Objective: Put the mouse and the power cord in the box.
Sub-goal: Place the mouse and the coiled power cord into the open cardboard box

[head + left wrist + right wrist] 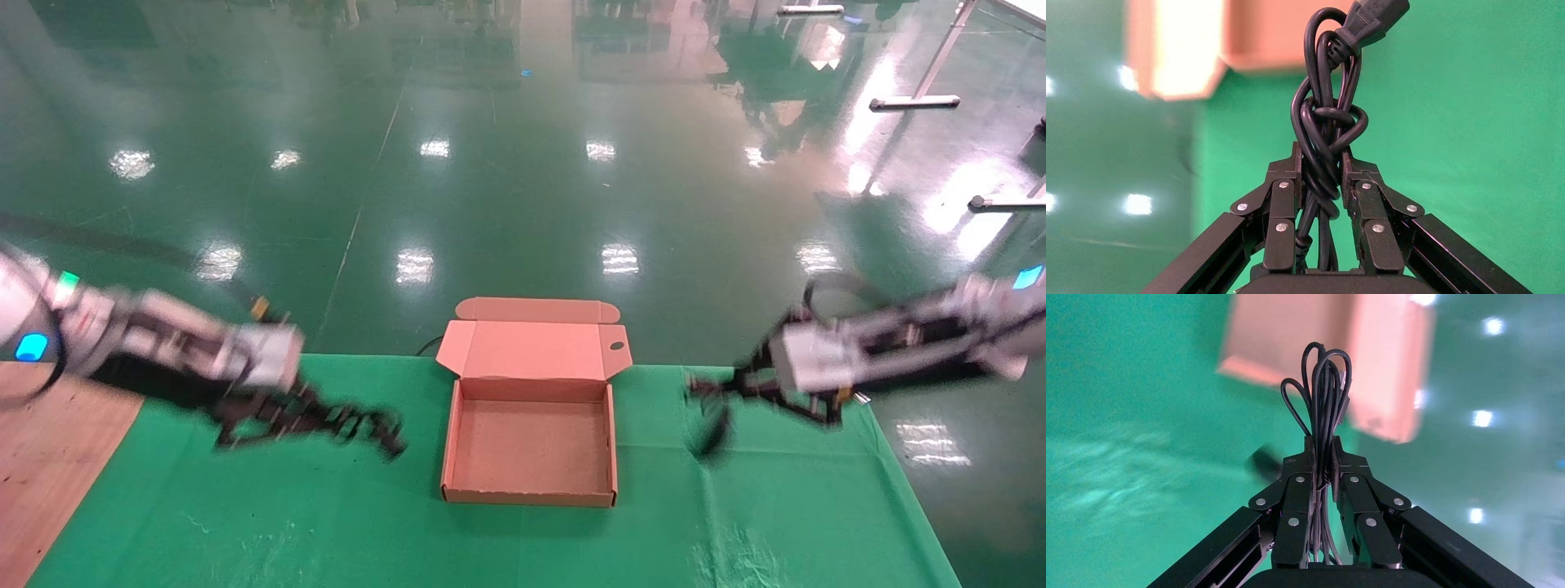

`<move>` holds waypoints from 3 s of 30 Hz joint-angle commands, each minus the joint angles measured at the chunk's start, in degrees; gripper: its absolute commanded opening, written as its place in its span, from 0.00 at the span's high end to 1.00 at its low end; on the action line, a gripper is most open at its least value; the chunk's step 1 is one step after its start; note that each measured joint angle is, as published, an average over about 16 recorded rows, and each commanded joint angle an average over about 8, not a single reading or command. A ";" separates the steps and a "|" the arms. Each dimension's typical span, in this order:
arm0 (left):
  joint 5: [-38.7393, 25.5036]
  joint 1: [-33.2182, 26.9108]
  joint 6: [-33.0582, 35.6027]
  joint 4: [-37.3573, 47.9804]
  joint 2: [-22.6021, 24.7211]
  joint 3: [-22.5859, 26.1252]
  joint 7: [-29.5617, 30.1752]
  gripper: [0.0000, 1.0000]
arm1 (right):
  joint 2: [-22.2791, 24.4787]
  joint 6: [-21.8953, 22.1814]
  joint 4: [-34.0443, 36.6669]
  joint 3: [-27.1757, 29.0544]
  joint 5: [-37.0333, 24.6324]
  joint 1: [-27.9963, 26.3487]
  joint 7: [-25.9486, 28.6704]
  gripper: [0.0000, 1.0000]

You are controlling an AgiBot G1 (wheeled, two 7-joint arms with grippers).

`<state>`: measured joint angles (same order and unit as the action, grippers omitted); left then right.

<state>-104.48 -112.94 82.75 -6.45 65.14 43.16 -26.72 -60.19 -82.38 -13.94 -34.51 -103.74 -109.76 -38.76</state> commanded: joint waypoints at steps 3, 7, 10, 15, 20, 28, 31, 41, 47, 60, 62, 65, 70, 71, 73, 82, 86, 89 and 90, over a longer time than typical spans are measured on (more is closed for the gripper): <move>0.63 -4.78 -0.08 -1.31 3.99 -0.49 1.94 1.00 | -0.25 -2.33 -1.73 1.44 1.95 -5.01 3.23 1.00; 1.81 -7.26 -2.34 -1.42 7.75 -1.38 2.28 1.00 | -2.77 -1.68 -1.81 2.18 2.90 -8.14 5.83 1.00; 2.54 -7.87 -4.06 -0.83 9.66 -1.90 1.66 1.00 | -4.60 -0.89 -0.84 2.27 3.01 -9.32 6.60 1.00; 4.59 -6.17 -6.54 0.29 11.06 -3.23 -1.23 1.00 | -5.98 -0.80 1.34 2.23 3.04 -10.23 5.89 1.00; 9.33 0.35 -14.23 0.19 11.87 -6.41 -6.56 1.00 | -5.62 -2.02 3.08 2.32 3.31 -10.56 4.26 1.00; 18.32 17.19 -35.82 -5.22 13.50 -10.37 -5.88 1.00 | -4.66 -3.77 5.02 2.26 3.38 -10.17 2.63 1.00; 20.21 22.88 -41.33 -9.58 13.69 -8.77 -4.56 1.00 | -4.64 -3.94 5.51 2.01 3.06 -9.65 2.12 1.00; 21.72 30.71 -51.18 -17.11 13.69 4.66 2.16 0.75 | -4.99 -2.34 7.49 1.16 1.87 -6.99 0.59 1.00; 20.48 31.14 -56.25 -18.41 13.63 12.85 6.79 0.05 | -5.30 -0.92 8.88 1.12 1.79 -5.94 -0.20 1.00; 23.64 29.59 -59.67 -20.91 13.37 22.78 14.85 0.00 | -7.43 0.03 11.27 1.17 1.94 -3.57 -1.22 1.00; 25.40 29.05 -59.23 -20.83 13.19 22.95 16.02 0.00 | -8.11 0.11 11.40 1.15 1.93 -3.55 -1.04 1.00; 28.52 27.94 -57.49 -20.42 12.52 22.38 17.11 0.00 | -9.46 0.17 11.47 1.13 1.93 -3.67 -0.59 1.00; 34.41 26.52 -49.23 -22.18 7.50 19.57 14.99 0.00 | -12.35 0.57 11.35 1.11 1.94 -4.12 0.56 1.00; 35.95 26.61 -46.89 -23.25 5.68 18.63 13.91 0.00 | -13.03 0.77 11.31 1.10 1.94 -4.22 0.87 1.00; 39.18 27.16 -42.39 -25.53 1.74 16.56 11.55 0.00 | -14.36 1.29 11.17 1.06 1.90 -4.36 1.51 1.00; 48.14 31.49 -33.83 -29.58 -12.12 10.13 4.88 0.00 | -18.38 4.78 3.50 -0.26 2.83 0.11 7.01 1.00; 49.90 32.93 -32.73 -29.46 -15.91 8.79 3.89 0.00 | -18.74 6.97 -5.11 -3.36 4.94 5.01 12.57 1.00; 50.69 33.92 -32.50 -29.15 -17.96 8.12 3.11 0.00 | -18.76 9.68 -11.12 -7.01 6.95 8.44 16.94 1.00; 50.94 34.29 -32.45 -29.02 -18.47 7.92 2.79 0.00 | -18.74 10.82 -12.75 -8.39 7.59 9.46 18.23 1.00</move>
<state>-53.67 -78.75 50.25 -35.33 47.46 51.20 -24.12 -78.85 -70.57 -24.63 -43.12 -96.61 -100.99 -21.64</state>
